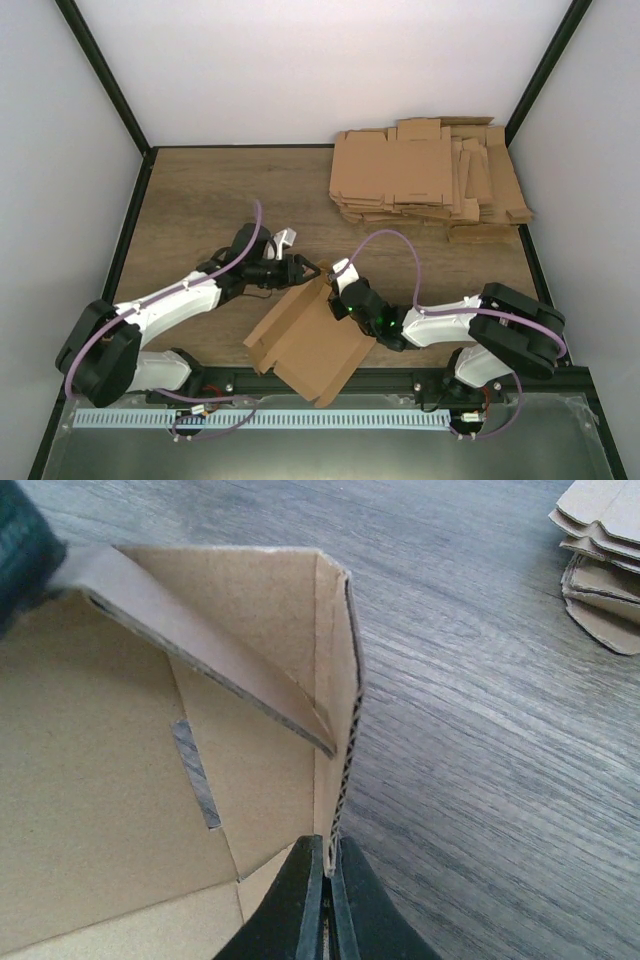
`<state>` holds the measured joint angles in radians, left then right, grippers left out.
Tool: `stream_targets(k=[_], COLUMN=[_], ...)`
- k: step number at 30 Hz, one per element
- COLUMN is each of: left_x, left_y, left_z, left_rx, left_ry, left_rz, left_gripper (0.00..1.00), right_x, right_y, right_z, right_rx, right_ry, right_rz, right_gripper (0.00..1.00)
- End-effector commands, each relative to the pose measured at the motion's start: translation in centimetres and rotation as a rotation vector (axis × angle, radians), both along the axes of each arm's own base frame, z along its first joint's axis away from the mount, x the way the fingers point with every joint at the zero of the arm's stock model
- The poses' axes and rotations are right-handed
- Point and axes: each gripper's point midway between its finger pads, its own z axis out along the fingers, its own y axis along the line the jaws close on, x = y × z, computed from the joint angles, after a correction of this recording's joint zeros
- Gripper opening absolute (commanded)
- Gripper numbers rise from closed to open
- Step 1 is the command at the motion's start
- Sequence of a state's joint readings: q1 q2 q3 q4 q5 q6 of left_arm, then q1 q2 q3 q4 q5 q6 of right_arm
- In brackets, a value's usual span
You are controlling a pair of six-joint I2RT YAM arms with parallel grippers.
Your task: Fold the paper box
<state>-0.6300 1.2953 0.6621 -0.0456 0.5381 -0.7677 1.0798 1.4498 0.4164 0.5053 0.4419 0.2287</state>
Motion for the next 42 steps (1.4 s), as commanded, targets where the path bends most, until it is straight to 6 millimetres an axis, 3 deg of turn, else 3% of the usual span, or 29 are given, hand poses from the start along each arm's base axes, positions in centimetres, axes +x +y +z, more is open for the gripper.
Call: stream_targets(k=[1,28,42], left_x=[0.7,0.3,-0.3], left_y=[-0.3,-0.6,-1.0], left_z=[0.2,-0.7,-0.9], left_rx=[0.02,0.1,0.171], left_ry=[-0.016,-0.025,-0.066], left_rz=[0.021,0.019,-0.025], left_gripper=[0.54,0.46,0.44], right_x=[-0.6,-1.0,-1.2], right_y=[0.4,1.2,0.6], right_z=[-0.2,-0.2,-0.4], right_rx=[-0.013,-0.013,0.013], right_ry=[0.008,0.025,0.048], right_rz=[0.029,0.052,0.019], right_gripper=[0.01,0.01,0.06])
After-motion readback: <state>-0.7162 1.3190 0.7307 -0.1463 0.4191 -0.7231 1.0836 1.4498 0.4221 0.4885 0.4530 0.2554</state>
